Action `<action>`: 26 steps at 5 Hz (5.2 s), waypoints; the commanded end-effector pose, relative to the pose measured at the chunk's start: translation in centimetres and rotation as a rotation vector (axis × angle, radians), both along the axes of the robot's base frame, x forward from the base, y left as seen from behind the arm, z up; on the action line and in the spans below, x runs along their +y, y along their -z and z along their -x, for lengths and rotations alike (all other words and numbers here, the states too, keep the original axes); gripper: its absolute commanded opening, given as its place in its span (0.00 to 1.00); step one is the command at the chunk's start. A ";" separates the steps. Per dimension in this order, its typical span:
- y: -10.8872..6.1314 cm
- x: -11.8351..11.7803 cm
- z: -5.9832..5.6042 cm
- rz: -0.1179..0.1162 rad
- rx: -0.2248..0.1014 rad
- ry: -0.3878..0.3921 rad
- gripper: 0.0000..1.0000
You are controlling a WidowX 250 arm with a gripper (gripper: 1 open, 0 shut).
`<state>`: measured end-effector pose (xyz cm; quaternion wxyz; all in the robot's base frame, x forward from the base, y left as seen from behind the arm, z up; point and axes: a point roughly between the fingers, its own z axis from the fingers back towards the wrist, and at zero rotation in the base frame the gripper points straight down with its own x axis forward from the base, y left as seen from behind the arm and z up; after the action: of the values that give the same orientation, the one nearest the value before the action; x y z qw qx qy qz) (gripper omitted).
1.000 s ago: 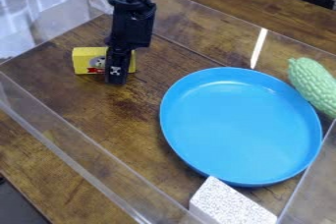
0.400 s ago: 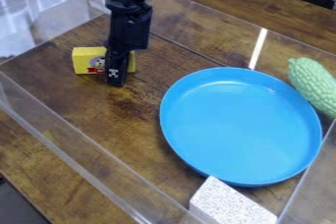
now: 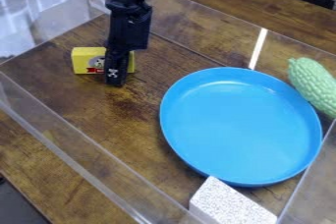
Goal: Put the yellow block in the blue tray
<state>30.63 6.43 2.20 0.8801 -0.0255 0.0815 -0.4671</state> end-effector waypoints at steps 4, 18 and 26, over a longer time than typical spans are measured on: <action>-1.7 1.0 -1.4 -0.014 -0.061 -0.003 0.00; -0.8 2.7 -3.0 -0.005 -0.098 0.014 0.00; -0.6 3.4 -3.2 0.022 -0.123 -0.012 0.00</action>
<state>33.53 8.74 1.85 0.8792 -0.0164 0.0358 -0.4747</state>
